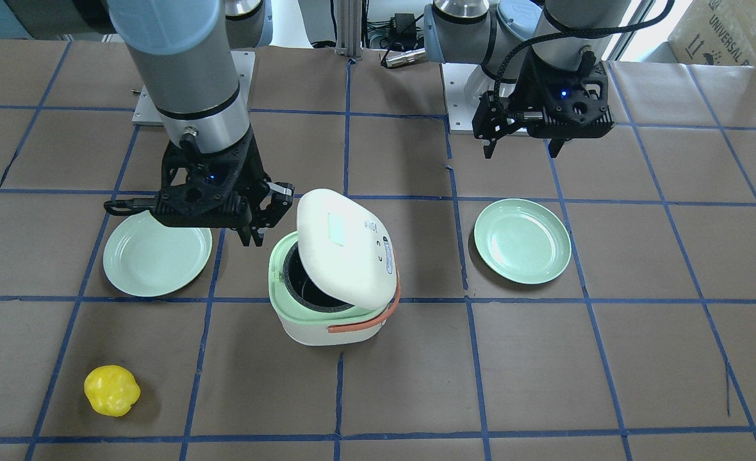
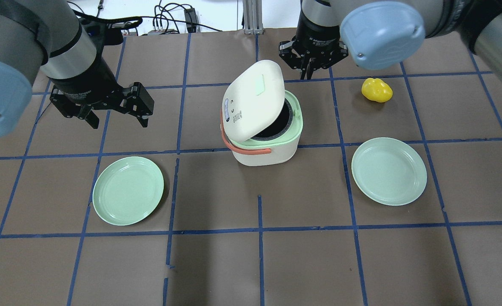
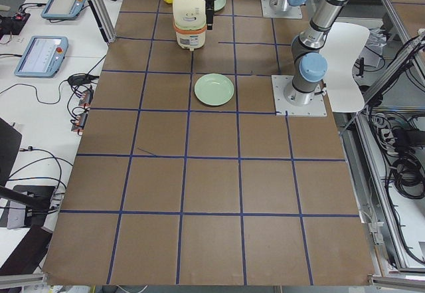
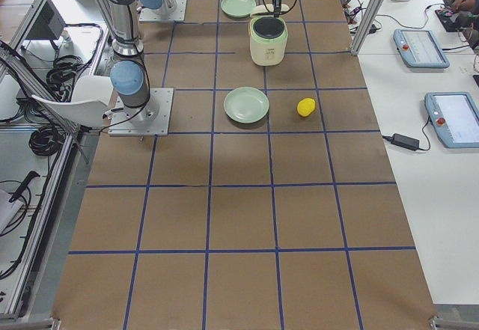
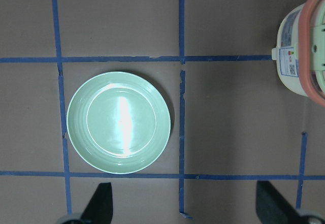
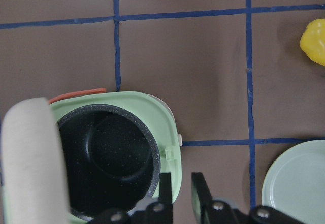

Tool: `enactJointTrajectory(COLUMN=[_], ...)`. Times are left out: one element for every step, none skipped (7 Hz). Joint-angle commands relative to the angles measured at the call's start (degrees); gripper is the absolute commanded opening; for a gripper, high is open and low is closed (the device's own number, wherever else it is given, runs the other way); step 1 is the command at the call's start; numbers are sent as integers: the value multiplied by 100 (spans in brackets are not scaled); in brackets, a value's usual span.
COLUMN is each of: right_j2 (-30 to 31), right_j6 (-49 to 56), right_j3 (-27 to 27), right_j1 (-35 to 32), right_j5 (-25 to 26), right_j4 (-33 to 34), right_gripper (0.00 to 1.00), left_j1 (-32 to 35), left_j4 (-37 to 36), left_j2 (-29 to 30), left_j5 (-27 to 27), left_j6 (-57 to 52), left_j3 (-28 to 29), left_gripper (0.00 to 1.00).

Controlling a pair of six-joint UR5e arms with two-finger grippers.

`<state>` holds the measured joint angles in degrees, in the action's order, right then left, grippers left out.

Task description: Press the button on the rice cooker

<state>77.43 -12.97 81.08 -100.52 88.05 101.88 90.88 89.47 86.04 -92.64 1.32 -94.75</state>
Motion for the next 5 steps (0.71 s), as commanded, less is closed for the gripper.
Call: enactJointTrajectory(right_j2=[44,79,166,228,229], right_j6=[-4,-21,-4,5,75], right_j3=[-128,-110,-75,-49,-40], right_j1=[260,400,610,874,1068], right_j5=[28,98,99,90,99], right_j4=[-54,-45,-37,-37,-37], right_gripper=[100,100,100,100,100], left_j1=[0,0,0,0,0], left_j4=[0,0,0,0,0], left_j2=[0,0,0,0,0], left_j5=[0,0,0,0,0], left_j6=[0,0,0,0,0], left_j3=[0,0,0,0,0], left_gripper=[100,100,100,100,100])
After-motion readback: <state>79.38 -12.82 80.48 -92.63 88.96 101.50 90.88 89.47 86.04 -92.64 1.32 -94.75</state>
